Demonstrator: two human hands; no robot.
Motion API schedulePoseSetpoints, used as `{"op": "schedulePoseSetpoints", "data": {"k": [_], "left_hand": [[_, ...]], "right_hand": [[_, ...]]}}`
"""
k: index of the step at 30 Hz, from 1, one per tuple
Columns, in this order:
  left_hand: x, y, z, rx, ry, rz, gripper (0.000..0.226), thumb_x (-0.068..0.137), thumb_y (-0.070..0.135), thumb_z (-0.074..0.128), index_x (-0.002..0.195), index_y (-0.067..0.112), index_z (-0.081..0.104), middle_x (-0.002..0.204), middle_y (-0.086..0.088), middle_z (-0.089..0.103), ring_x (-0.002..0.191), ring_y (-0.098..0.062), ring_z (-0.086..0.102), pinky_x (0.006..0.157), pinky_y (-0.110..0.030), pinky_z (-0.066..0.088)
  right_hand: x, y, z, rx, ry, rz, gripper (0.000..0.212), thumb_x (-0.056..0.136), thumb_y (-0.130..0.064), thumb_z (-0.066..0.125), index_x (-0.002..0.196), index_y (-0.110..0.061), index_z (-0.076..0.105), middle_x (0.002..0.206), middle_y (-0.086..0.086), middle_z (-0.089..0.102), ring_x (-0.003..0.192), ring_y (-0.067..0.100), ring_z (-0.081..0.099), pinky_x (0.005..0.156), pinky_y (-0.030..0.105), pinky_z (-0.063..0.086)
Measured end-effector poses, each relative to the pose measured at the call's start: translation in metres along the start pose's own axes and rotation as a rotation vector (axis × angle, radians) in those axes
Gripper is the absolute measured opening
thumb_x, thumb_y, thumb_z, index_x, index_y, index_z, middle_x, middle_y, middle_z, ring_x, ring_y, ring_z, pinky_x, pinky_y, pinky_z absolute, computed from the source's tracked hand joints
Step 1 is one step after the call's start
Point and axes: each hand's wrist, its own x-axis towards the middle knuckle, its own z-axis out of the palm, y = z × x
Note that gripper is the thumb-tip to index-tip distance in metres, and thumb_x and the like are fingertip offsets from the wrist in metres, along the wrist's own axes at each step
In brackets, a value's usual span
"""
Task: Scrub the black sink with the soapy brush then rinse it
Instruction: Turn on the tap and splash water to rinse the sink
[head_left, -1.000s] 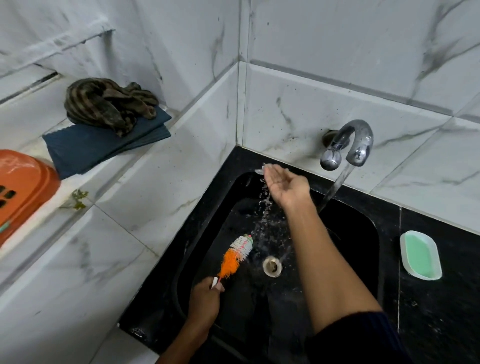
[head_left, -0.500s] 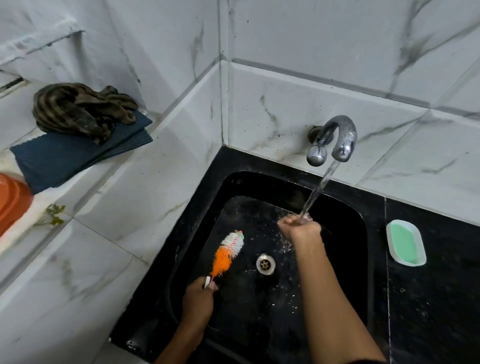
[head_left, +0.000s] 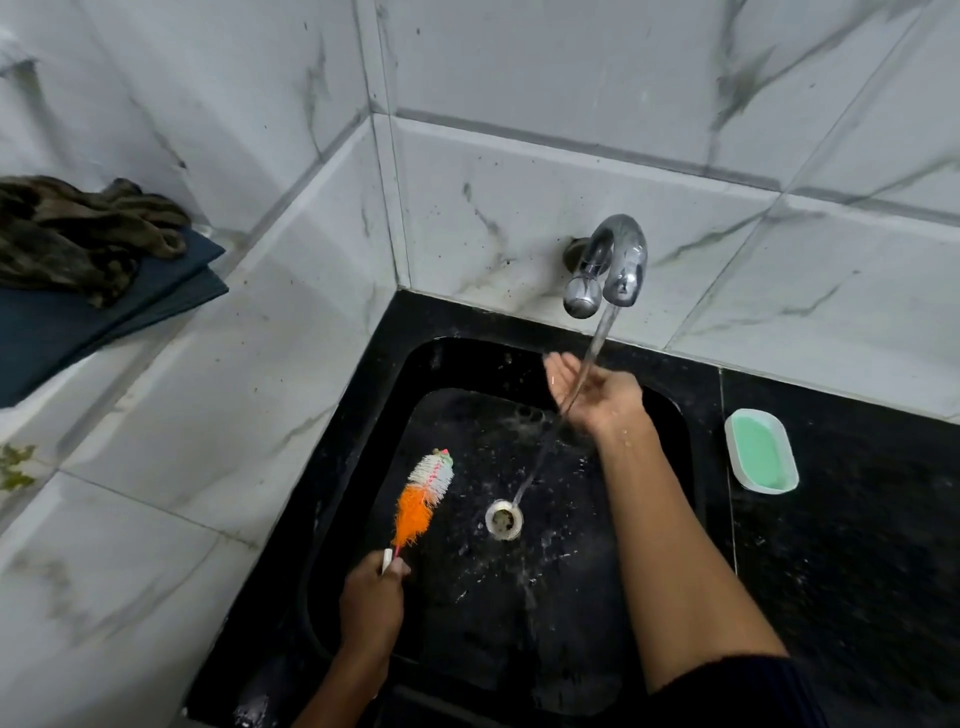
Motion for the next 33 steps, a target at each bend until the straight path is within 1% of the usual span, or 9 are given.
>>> {"op": "schedulePoseSetpoints", "data": {"k": [3,6,13,16,18,21,25,28,33], "left_hand": [[0.0,0.001,0.001,-0.003,0.001,0.0,0.023,0.097,0.013,0.057,0.077,0.015,0.066,0.061,-0.004,0.051,0.059,-0.024,0.044,0.063,-0.035,0.035],[0.0,0.002,0.002,-0.01,-0.003,-0.001,0.021,0.098,0.012,0.056,0.08,0.014,0.066,0.062,-0.004,0.049,0.059,-0.024,0.043,0.064,-0.036,0.034],[-0.003,0.006,0.002,-0.015,-0.011,0.009,0.02,0.098,0.012,0.055,0.082,0.014,0.066,0.061,-0.005,0.048,0.059,-0.023,0.043,0.062,-0.035,0.034],[-0.004,0.007,0.001,-0.014,-0.01,0.011,0.019,0.097,0.01,0.055,0.081,0.01,0.065,0.057,-0.003,0.044,0.056,-0.021,0.04,0.059,-0.034,0.032],[-0.004,0.008,0.0,-0.016,-0.007,0.013,0.018,0.096,0.009,0.056,0.079,0.007,0.063,0.055,-0.003,0.042,0.053,-0.02,0.038,0.058,-0.034,0.031],[-0.003,0.009,0.0,-0.011,0.007,0.02,0.02,0.097,0.009,0.055,0.081,0.011,0.066,0.057,-0.004,0.046,0.055,-0.022,0.042,0.058,-0.033,0.033],[-0.005,0.011,0.003,-0.046,-0.015,0.024,0.019,0.099,0.009,0.054,0.083,0.01,0.065,0.057,-0.004,0.042,0.053,-0.019,0.037,0.054,-0.031,0.029],[-0.006,0.011,0.003,-0.047,-0.025,0.034,0.021,0.099,0.009,0.055,0.08,0.011,0.063,0.057,-0.003,0.042,0.054,-0.019,0.037,0.055,-0.031,0.028],[-0.005,0.011,0.001,-0.026,-0.017,0.049,0.023,0.098,0.011,0.056,0.076,0.012,0.062,0.058,-0.002,0.045,0.056,-0.021,0.04,0.058,-0.032,0.031]], "right_hand": [[-0.003,0.023,-0.012,-0.058,0.075,0.097,0.036,0.099,-0.015,0.031,0.088,0.0,0.062,0.082,0.013,0.067,0.078,0.022,0.064,0.065,0.028,0.056],[-0.003,0.048,-0.018,-0.077,0.103,0.146,0.038,0.097,-0.013,0.027,0.068,-0.011,0.051,0.052,0.004,0.052,0.054,0.014,0.044,0.054,0.021,0.035],[0.016,0.055,-0.036,0.071,0.051,0.181,0.035,0.094,-0.016,0.021,0.059,-0.02,0.027,0.054,-0.005,0.024,0.035,0.012,0.023,0.036,0.018,0.023],[0.016,0.022,-0.034,0.255,0.052,-0.052,0.043,0.104,-0.02,0.02,0.071,-0.014,0.048,0.058,0.003,0.05,0.048,0.017,0.051,0.048,0.026,0.044],[0.01,-0.003,-0.031,0.325,-0.001,-0.191,0.04,0.105,-0.016,0.024,0.101,0.003,0.059,0.092,0.02,0.065,0.088,0.028,0.066,0.078,0.032,0.056],[0.005,-0.029,-0.031,0.284,-0.018,-0.237,0.034,0.101,-0.004,0.029,0.103,0.007,0.061,0.107,0.023,0.065,0.109,0.03,0.062,0.101,0.039,0.048],[0.007,-0.021,-0.047,0.07,0.066,-0.118,0.035,0.1,-0.007,0.03,0.091,0.007,0.061,0.097,0.02,0.066,0.088,0.029,0.065,0.095,0.038,0.052],[0.01,0.01,-0.056,0.004,0.138,0.009,0.035,0.099,-0.01,0.032,0.083,0.005,0.059,0.068,0.017,0.067,0.072,0.026,0.063,0.072,0.034,0.053],[0.018,0.055,-0.054,0.019,0.141,0.131,0.039,0.099,-0.014,0.028,0.068,-0.01,0.052,0.053,0.002,0.054,0.052,0.013,0.044,0.052,0.022,0.032]]}}
